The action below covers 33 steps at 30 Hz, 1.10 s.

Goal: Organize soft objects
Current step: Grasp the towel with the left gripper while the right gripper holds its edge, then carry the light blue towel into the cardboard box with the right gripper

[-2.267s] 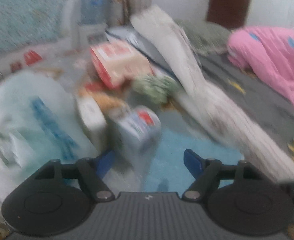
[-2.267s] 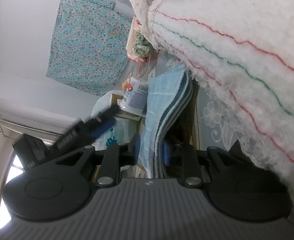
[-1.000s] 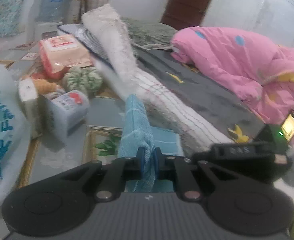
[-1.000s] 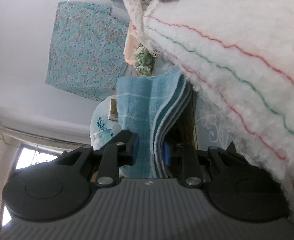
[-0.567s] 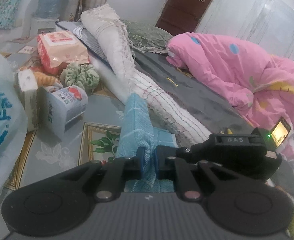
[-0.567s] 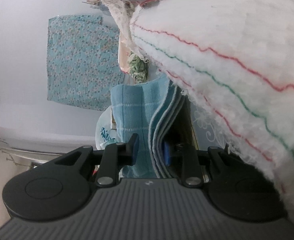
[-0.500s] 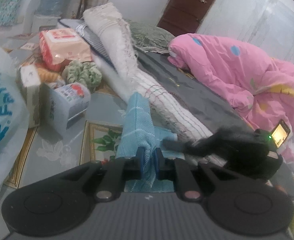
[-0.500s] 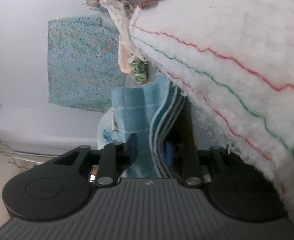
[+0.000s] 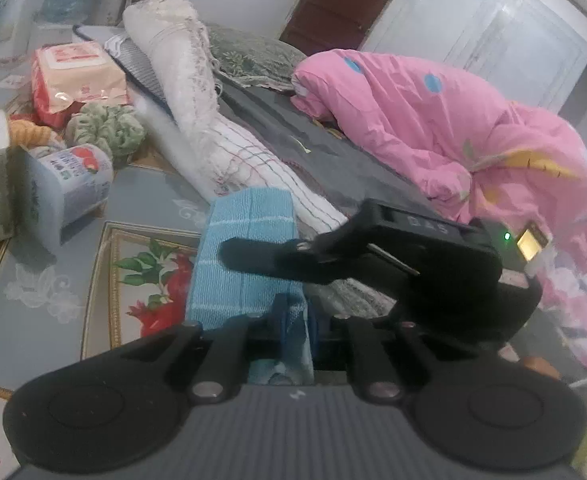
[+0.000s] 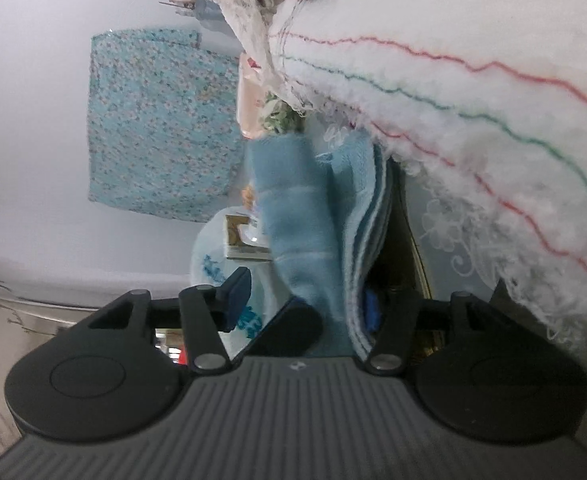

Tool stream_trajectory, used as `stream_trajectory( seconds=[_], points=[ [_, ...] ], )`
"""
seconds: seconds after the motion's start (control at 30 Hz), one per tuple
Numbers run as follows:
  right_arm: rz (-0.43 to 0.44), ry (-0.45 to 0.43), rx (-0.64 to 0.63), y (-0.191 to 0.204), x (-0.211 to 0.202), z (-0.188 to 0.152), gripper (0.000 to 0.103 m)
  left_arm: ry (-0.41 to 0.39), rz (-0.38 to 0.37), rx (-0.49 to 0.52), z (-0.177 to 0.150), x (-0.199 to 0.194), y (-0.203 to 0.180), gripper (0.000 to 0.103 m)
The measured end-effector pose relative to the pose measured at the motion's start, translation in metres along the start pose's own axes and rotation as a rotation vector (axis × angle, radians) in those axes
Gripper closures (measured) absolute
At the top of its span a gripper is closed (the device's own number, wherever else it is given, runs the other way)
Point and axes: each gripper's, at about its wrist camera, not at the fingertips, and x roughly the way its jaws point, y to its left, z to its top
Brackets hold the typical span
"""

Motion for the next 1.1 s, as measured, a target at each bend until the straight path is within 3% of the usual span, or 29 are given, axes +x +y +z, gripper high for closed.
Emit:
stream_trajectory(
  seconds=[0.1,0.27,0.33,0.67,0.83,0.97,1.1],
  points=[
    [-0.011,-0.01,-0.008,-0.001,-0.001,-0.001,0.053,-0.007,-0.006,0.005,-0.001,0.0,0.0,0.088],
    [-0.027,-0.031,0.012,-0.011,-0.004,0.0,0.077,0.014,-0.049,-0.004,-0.004,-0.008,0.002,0.06],
    [-0.047,-0.046,-0.007,-0.011,-0.005,-0.001,0.083,0.019,-0.039,-0.001,-0.005,-0.012,0.002,0.057],
    [-0.013,-0.054,-0.054,0.002,-0.013,-0.008,0.084,-0.051,0.057,-0.031,-0.001,-0.043,0.011,0.058],
    [-0.001,-0.02,-0.217,0.053,-0.013,-0.019,0.084,-0.128,0.079,-0.032,0.009,-0.084,0.01,0.056],
    [0.059,0.072,-0.348,0.108,0.011,-0.027,0.084,-0.246,0.204,-0.022,0.016,-0.142,0.013,0.053],
    [0.136,0.233,-0.486,0.176,0.072,-0.044,0.084,-0.363,0.355,-0.092,0.015,-0.208,0.031,0.048]
  ],
)
